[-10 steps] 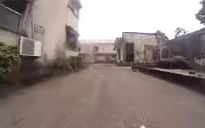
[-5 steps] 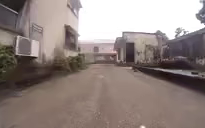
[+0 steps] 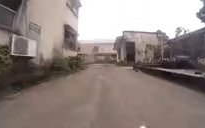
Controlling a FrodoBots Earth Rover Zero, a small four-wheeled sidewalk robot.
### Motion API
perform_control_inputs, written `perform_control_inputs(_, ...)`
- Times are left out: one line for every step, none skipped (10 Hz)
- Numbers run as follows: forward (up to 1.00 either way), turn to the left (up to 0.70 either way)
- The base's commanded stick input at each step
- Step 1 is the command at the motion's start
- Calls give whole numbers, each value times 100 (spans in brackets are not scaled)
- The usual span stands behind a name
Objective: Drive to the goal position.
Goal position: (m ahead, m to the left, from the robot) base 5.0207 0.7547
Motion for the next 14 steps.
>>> perform_control_inputs(30,0)
perform_control_inputs(30,0)
perform_control_inputs(30,0)
perform_control_inputs(30,0)
perform_control_inputs(30,0)
perform_control_inputs(30,0)
perform_control_inputs(30,0)
perform_control_inputs(30,0)
perform_control_inputs(30,0)
perform_control_inputs(30,0)
perform_control_inputs(30,0)
perform_control_inputs(30,0)
perform_control_inputs(30,0)
perform_control_inputs(30,-3)
